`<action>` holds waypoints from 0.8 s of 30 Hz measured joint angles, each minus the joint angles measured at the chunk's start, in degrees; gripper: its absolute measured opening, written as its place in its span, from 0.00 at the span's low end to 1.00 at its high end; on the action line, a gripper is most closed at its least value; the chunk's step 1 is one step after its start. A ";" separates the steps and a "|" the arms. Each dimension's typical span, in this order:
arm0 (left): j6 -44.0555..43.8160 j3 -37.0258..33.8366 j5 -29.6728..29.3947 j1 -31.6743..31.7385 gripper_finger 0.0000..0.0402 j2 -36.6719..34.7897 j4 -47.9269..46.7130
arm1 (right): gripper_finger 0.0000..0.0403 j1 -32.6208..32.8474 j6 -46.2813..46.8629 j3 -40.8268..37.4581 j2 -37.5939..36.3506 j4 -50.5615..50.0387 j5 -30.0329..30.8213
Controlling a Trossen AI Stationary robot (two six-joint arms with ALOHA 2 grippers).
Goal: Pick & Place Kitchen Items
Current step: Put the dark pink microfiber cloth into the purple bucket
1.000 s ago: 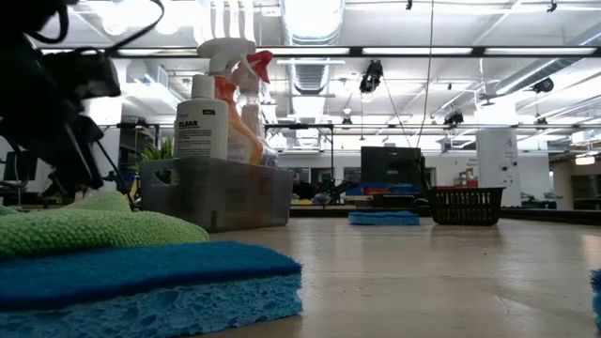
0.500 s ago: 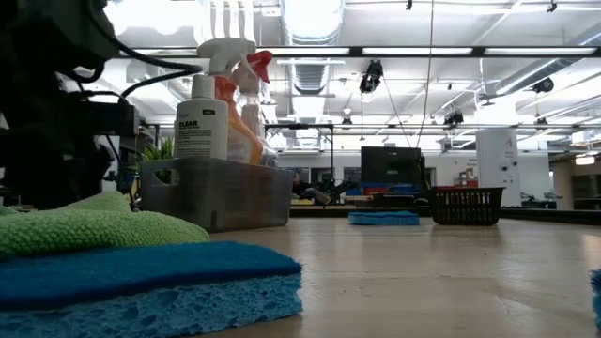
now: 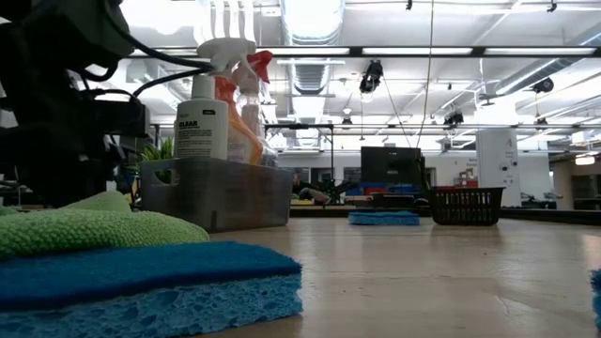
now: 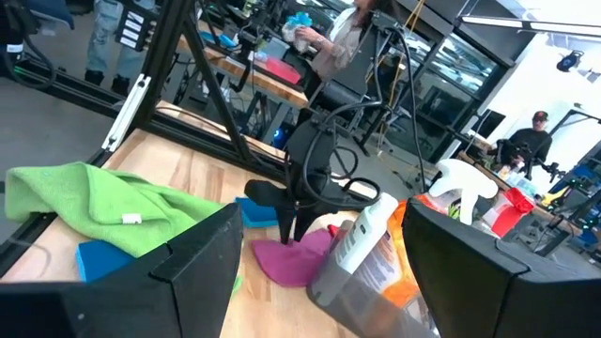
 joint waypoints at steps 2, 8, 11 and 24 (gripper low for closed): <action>1.08 0.40 0.17 0.00 0.12 -0.04 -0.68 | 0.71 0.00 0.00 0.00 0.00 -0.03 0.00; 1.55 3.08 1.24 0.02 0.01 0.07 -5.78 | 0.71 0.00 0.00 0.00 0.00 -0.01 0.01; 0.74 5.68 1.32 -0.68 0.01 0.07 -9.74 | 0.71 0.00 0.00 0.00 0.00 -0.01 0.00; 1.48 18.18 3.79 -3.21 0.00 -0.04 -32.71 | 0.71 0.02 0.17 0.00 0.00 -0.24 -0.01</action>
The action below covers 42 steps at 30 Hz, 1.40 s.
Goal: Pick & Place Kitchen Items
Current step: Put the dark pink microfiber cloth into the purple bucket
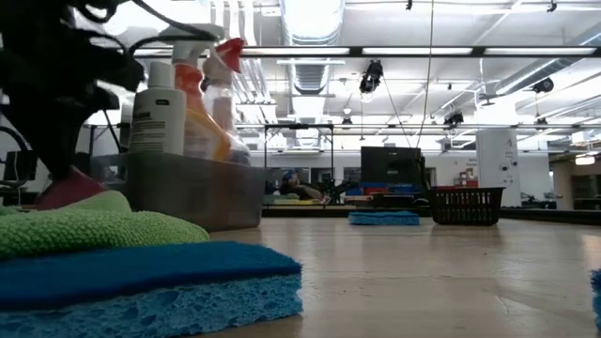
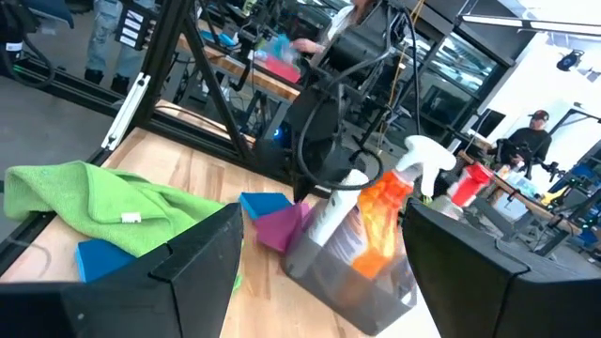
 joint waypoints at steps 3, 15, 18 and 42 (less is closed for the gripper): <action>3.16 2.39 0.93 0.02 0.00 0.00 -1.84 | 0.71 0.00 0.00 0.00 0.00 -0.21 0.02; -0.09 12.76 -4.06 -2.87 0.00 -2.28 -15.56 | 0.71 0.00 3.27 0.00 0.04 -3.92 1.19; -0.75 13.94 -4.34 -3.94 0.00 -3.78 -15.10 | 0.71 0.00 4.36 0.00 0.04 -4.70 1.29; 15.91 14.57 -14.89 -15.38 0.00 -9.39 21.11 | 0.71 -2.01 7.49 -0.87 0.04 -0.18 -11.44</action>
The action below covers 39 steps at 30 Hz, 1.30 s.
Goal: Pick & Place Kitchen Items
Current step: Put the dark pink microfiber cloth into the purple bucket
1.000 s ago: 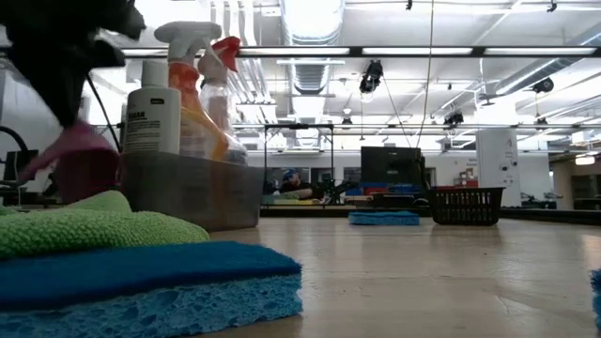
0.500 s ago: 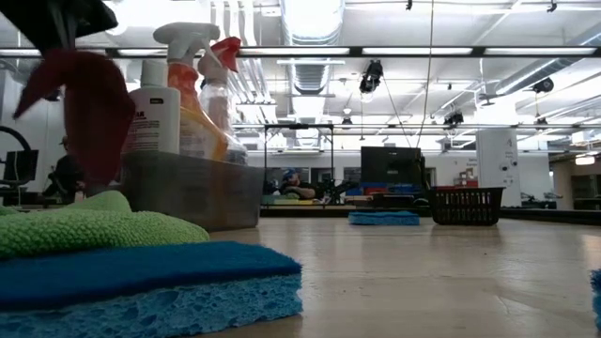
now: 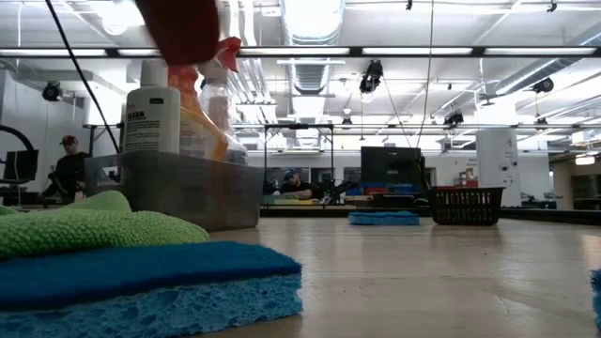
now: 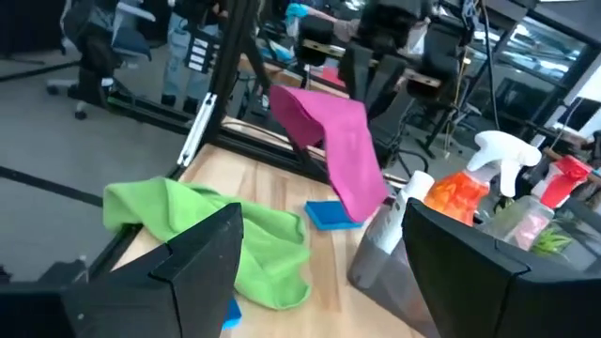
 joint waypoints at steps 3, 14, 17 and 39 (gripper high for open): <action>5.57 0.00 -0.34 0.81 0.00 1.64 5.81 | 0.71 -0.55 0.26 0.00 -0.01 0.09 -0.16; 13.27 -0.07 -2.75 7.07 0.00 5.72 16.43 | 0.71 -3.54 0.03 0.06 0.40 0.14 -0.23; 16.21 -0.07 -1.33 8.79 0.00 6.34 20.37 | 0.71 -4.85 0.04 0.36 1.79 0.05 -0.27; 20.16 -0.24 5.50 13.13 0.00 8.74 27.15 | 0.65 -13.05 -4.05 7.48 11.07 0.03 4.18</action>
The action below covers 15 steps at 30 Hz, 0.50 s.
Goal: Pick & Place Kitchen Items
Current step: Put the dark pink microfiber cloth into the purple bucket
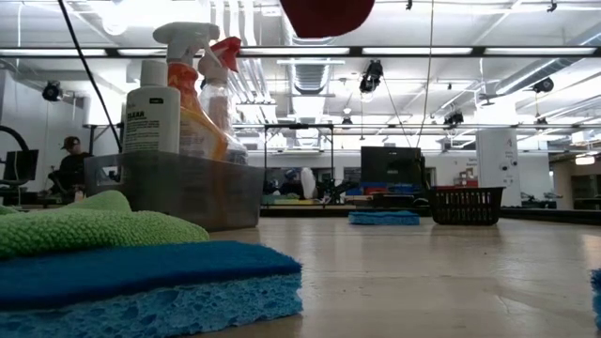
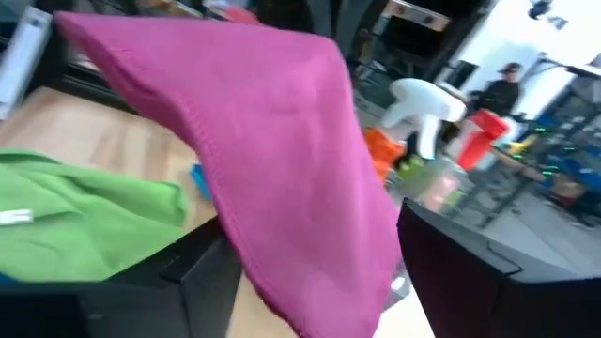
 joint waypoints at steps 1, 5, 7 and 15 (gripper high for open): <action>0.20 -0.21 -0.01 0.00 0.00 0.00 -0.01 | 0.61 0.00 -0.38 0.19 0.26 0.00 1.01; 0.82 -0.83 0.00 0.00 0.00 0.00 -0.61 | 0.36 0.68 -2.42 0.74 0.94 -0.07 3.43; 0.82 -0.83 0.01 0.00 0.00 0.00 -0.85 | 0.19 1.13 -3.25 0.95 1.02 0.04 3.42; 7.24 -0.85 4.20 -0.61 0.01 -0.59 -4.72 | 0.05 3.05 -4.11 1.02 0.04 0.05 1.35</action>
